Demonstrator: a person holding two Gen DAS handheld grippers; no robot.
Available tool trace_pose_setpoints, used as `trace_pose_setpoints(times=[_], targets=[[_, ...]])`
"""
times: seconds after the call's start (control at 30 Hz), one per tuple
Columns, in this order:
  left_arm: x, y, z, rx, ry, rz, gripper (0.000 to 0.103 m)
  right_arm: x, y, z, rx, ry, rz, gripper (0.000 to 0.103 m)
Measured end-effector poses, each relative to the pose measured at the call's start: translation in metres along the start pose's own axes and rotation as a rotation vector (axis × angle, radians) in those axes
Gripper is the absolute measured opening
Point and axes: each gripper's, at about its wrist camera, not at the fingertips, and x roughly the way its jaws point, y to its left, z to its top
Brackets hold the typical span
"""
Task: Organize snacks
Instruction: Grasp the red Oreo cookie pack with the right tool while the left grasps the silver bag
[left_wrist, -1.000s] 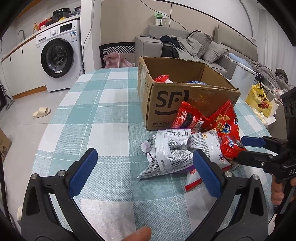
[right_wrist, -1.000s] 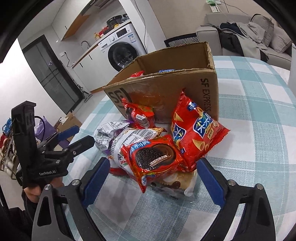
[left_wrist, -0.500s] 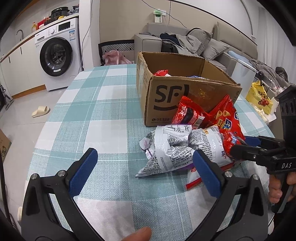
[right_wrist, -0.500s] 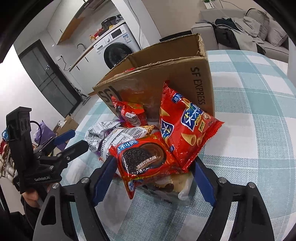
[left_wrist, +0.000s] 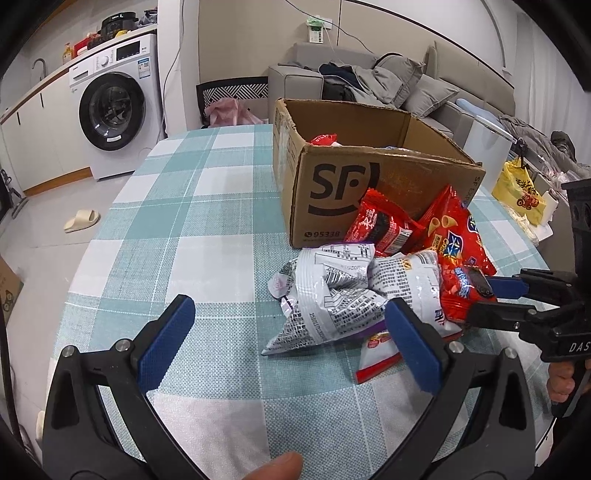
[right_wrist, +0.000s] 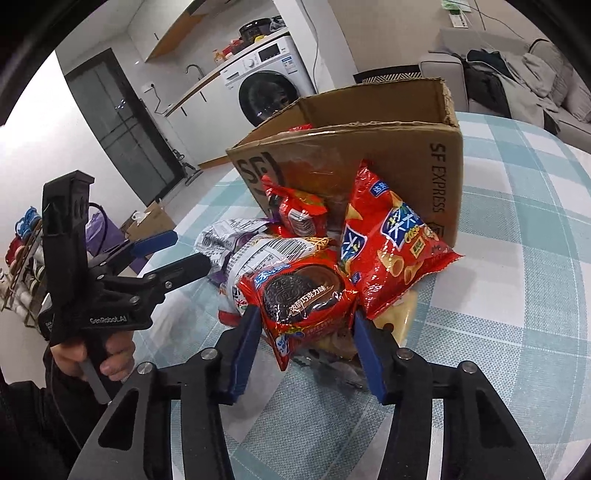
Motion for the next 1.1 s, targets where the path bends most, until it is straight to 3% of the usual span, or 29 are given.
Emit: trace_pose_setpoints(times=[0.27,0.53,0.83,0.9,1.1], targets=[[0.007,0.013,-0.001,-0.07,0.007,-0.023,0.102,-0.003,0.011,-0.003,-0.092,0.026,0.013,0.049],[0.018,0.025,-0.002,-0.153,0.034,-0.094,0.102,0.0,0.006,-0.006,-0.069,-0.002,-0.031,0.069],[0.03,0.028,0.002,-0.164,0.045,-0.087,0.102,0.005,0.005,-0.001,-0.054,-0.032,-0.021,0.07],[0.033,0.03,0.003,-0.176,0.055,-0.093,0.102,0.006,0.006,0.0,-0.051,-0.037,-0.013,0.069],[0.048,0.028,0.001,-0.162,0.099,-0.105,0.092,0.002,0.011,0.0,-0.091,-0.035,0.007,0.049]])
